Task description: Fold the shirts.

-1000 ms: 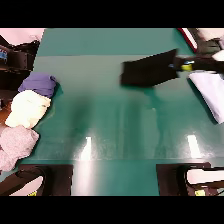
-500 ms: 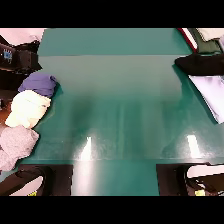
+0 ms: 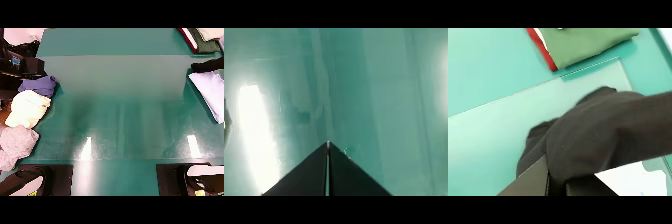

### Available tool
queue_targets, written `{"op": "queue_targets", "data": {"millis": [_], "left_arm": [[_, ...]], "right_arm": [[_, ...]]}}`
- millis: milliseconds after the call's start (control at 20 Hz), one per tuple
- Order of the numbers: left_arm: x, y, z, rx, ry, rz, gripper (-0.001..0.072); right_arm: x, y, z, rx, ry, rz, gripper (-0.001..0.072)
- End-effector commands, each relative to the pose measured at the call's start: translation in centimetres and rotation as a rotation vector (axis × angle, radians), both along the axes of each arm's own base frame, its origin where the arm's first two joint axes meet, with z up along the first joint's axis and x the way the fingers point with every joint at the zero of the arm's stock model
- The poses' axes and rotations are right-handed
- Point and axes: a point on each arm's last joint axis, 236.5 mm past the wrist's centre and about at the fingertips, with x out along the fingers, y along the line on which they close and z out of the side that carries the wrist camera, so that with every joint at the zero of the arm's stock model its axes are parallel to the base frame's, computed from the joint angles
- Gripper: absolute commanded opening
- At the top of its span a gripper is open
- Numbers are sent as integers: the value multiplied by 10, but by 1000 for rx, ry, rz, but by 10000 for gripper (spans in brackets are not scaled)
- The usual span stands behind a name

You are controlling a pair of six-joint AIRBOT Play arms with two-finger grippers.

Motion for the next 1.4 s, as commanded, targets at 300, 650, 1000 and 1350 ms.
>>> {"op": "queue_targets", "data": {"millis": [300,650,1000,1350], "left_arm": [[1,-2,-5,-7,6,-4,33],[1,-2,-5,-3,3,-10,33],[1,-2,-5,-4,4,-10,33],[1,-4,-4,-10,1,-12,33]], "right_arm": [[-116,-20,-75,135,434,-253,22],[-195,-13,-151,192,695,-350,27],[-238,-24,-142,314,688,-492,575],[-159,70,-51,375,372,-251,219]]}}
